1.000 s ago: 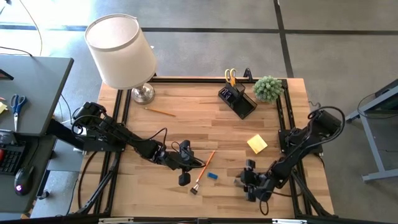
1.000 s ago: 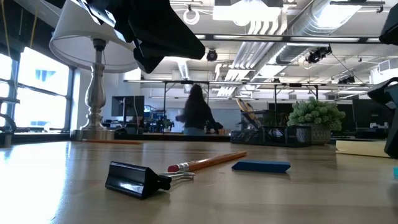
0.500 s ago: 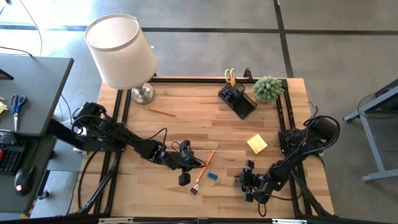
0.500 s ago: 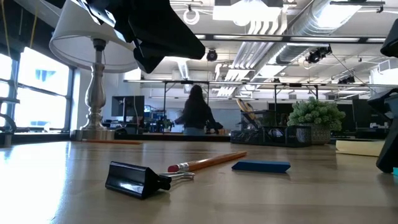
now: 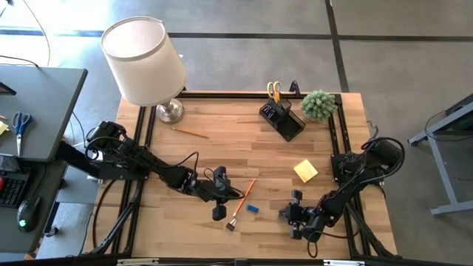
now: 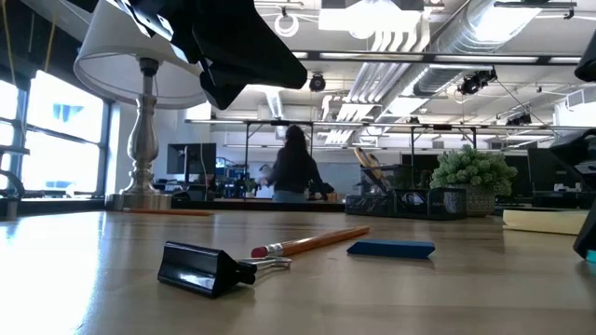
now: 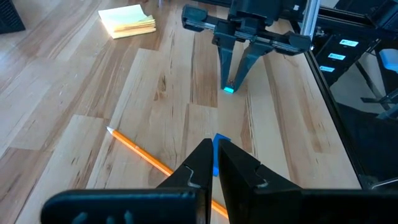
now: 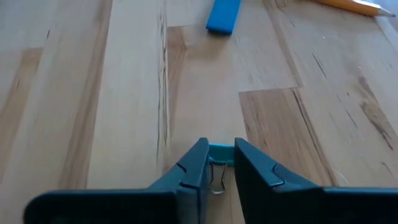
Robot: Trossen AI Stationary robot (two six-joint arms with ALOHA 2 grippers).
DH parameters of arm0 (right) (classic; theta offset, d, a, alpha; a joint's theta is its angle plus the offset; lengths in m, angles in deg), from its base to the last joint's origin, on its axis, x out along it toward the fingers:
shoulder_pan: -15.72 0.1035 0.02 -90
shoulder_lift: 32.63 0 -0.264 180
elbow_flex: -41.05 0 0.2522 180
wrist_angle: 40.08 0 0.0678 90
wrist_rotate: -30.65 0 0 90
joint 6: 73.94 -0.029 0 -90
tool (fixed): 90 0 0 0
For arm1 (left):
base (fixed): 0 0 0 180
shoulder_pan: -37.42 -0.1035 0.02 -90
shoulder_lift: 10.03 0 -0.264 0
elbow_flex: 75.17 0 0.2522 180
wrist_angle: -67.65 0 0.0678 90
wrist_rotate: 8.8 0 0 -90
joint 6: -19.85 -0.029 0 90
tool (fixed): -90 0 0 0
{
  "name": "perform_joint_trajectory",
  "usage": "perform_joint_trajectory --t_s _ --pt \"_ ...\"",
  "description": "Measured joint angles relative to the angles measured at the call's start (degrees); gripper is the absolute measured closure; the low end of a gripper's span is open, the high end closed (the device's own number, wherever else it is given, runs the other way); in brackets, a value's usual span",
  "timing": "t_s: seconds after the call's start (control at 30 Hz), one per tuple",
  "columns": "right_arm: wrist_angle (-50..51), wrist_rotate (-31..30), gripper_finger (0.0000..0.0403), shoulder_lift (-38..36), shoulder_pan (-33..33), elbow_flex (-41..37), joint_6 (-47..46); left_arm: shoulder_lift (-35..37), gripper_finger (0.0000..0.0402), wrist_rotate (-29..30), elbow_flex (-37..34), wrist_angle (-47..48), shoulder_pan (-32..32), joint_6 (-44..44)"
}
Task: Pick and place office supplies into organizer
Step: Put the blue binder clip into the desk organizer
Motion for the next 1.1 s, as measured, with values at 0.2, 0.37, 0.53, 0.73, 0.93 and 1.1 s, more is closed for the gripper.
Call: perform_joint_trajectory --t_s 0.2,0.37,0.53,0.73,0.93,1.1 --pt "1.8 -5.53 0.0351 -3.81 -3.05 -0.38 9.97 0.0 0.0387 0.05 0.02 -0.05 0.0 -0.82" --pt "4.89 -15.5 0.0356 -8.76 -11.1 -0.24 23.68 0.0 0.0387 0.83 0.02 -1.52 0.0 -3.29" --pt "4.26 -18.3 0.0353 -15.1 -24.93 -0.24 39.56 0.0 0.0387 -0.43 0.07 -1.83 0.02 -6.66" --pt "-0.39 -6.29 0.0354 -22.31 -43.93 -0.22 54.74 0.02 0.0387 -4.06 0.04 -2.14 1.79 -9.2" --pt "-8.13 7.53 0.0351 -22.85 -62.63 -0.19 66.69 0.02 0.0387 -2.09 0.04 -2.91 4.82 -14.26" --pt "-9.95 13.81 0.035 -21.54 -74.39 -0.15 67.15 0.02 0.0387 -2.75 -3.4 -15.41 5.78 -16.05"
